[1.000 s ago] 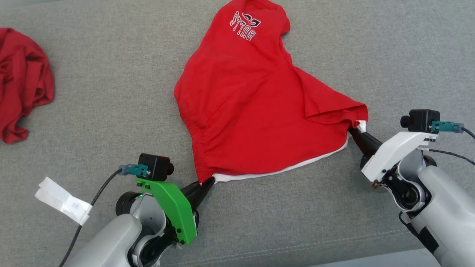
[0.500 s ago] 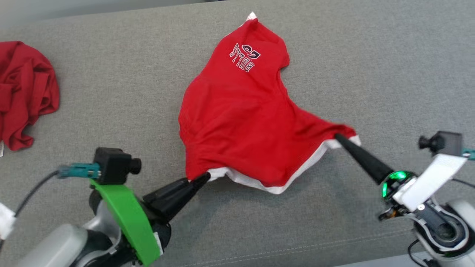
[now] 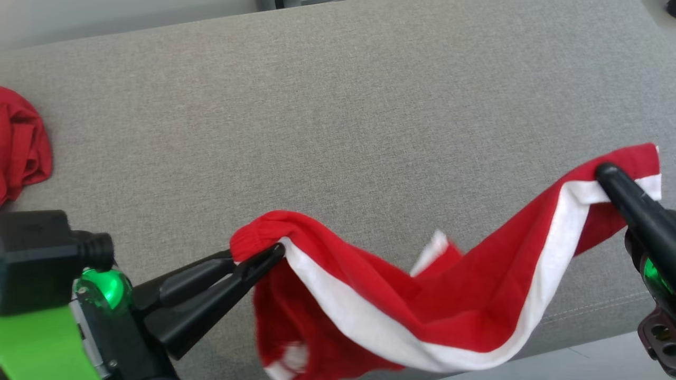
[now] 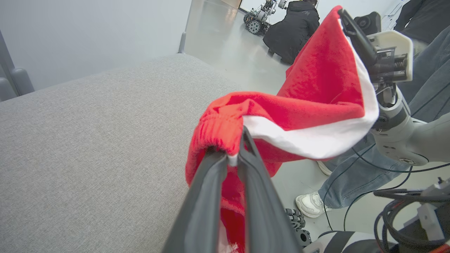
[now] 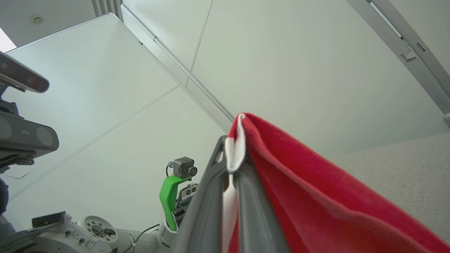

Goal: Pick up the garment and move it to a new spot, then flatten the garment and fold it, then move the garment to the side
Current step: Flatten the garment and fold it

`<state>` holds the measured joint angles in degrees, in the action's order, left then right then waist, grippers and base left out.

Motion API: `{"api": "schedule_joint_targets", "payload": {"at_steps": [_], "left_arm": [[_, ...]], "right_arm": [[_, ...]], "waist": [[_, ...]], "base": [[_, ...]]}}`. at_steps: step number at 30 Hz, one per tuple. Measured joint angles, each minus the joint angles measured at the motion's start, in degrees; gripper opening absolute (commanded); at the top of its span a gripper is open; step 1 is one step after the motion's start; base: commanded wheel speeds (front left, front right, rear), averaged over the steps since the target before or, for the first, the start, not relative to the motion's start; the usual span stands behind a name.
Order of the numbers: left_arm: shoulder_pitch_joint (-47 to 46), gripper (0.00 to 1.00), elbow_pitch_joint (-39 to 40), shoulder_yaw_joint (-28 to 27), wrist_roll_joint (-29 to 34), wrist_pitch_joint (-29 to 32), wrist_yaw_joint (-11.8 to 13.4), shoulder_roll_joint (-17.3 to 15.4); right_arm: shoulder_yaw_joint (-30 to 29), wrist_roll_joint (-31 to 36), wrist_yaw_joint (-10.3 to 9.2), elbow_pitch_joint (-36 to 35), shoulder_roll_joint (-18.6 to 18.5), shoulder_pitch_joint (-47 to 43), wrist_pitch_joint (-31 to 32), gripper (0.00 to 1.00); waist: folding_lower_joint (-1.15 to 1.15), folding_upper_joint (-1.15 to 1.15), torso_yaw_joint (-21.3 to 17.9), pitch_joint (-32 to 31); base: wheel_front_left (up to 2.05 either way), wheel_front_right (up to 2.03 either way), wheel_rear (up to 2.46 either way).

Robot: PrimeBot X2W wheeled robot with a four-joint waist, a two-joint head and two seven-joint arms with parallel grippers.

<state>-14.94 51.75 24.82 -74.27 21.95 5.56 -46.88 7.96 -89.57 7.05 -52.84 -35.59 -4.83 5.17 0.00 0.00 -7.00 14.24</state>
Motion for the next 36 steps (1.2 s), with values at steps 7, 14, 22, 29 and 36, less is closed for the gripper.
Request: {"api": "schedule_joint_targets", "payload": {"at_steps": [7, 14, 22, 29, 36], "left_arm": [[1.8, 0.00, 5.9, -3.9, -5.5, 3.3, 1.2, -2.8], [-2.2, 0.00, -1.5, -8.1, -14.2, 8.2, 1.5, -5.1], [-21.1, 0.00, -27.0, -6.3, -9.3, 11.2, 1.4, -1.6], [-44.3, 0.00, -32.5, -1.4, 15.2, -1.5, 1.5, 14.3], [-45.2, 0.00, -35.5, 2.3, 27.2, -13.9, -0.9, 18.8]], "right_arm": [[-1.4, -5.0, -2.61, -4.2, -3.1, -6.0, 2.1, 0.00], [-1.5, -14.3, -7.19, 4.7, -1.9, 2.1, 4.1, 0.00], [0.8, -10.2, -17.25, 27.5, 3.0, 28.1, -0.2, 0.00], [4.7, -0.7, -14.69, 39.3, 14.2, 54.2, -11.6, 0.00], [17.6, 6.3, -14.64, 44.7, 18.0, 57.3, -10.0, 0.00]], "waist": [[0.00, 0.00, -0.8, 1.7], [0.00, 0.00, -0.9, 5.9], [0.00, 0.00, 0.4, 11.0], [0.01, 0.00, 4.2, 13.8], [0.00, 0.00, 5.3, 17.3]], "base": [[0.00, 0.00, 0.00], [0.00, 0.00, 0.00], [0.00, 0.00, 0.00], [0.00, 0.00, 0.00], [0.00, 0.00, 0.00]]}}
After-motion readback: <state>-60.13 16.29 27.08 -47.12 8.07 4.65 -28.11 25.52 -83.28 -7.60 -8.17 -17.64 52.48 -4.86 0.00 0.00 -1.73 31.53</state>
